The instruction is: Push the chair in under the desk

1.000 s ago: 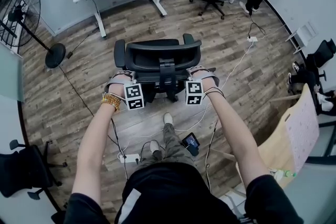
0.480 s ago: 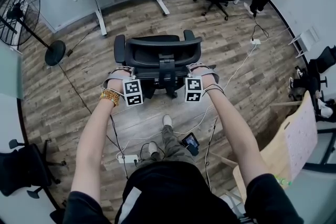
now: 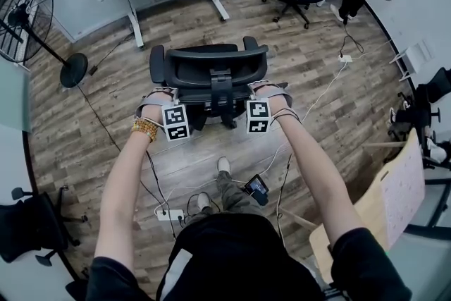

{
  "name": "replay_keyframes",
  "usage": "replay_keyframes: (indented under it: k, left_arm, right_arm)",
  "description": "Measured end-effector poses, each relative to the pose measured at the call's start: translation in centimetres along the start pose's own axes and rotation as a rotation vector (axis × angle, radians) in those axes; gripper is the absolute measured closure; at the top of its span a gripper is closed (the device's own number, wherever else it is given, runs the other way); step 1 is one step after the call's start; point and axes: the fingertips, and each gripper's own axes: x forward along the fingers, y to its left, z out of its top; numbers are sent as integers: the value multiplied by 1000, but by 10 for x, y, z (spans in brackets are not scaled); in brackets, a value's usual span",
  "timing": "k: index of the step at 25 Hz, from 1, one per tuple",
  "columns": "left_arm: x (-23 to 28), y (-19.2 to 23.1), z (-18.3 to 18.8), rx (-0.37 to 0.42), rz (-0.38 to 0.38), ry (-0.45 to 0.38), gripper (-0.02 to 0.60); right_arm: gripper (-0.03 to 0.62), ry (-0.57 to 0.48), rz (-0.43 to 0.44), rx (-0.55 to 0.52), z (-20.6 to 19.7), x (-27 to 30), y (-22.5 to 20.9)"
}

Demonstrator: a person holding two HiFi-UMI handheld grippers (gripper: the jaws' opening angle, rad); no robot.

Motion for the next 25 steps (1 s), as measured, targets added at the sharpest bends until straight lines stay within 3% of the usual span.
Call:
replay_keyframes:
  k: [25]
  left_arm:
    - [39,61,-27,-60,21,50,527]
  right_arm:
    - [553,-53,5,-72,-8,51,-76]
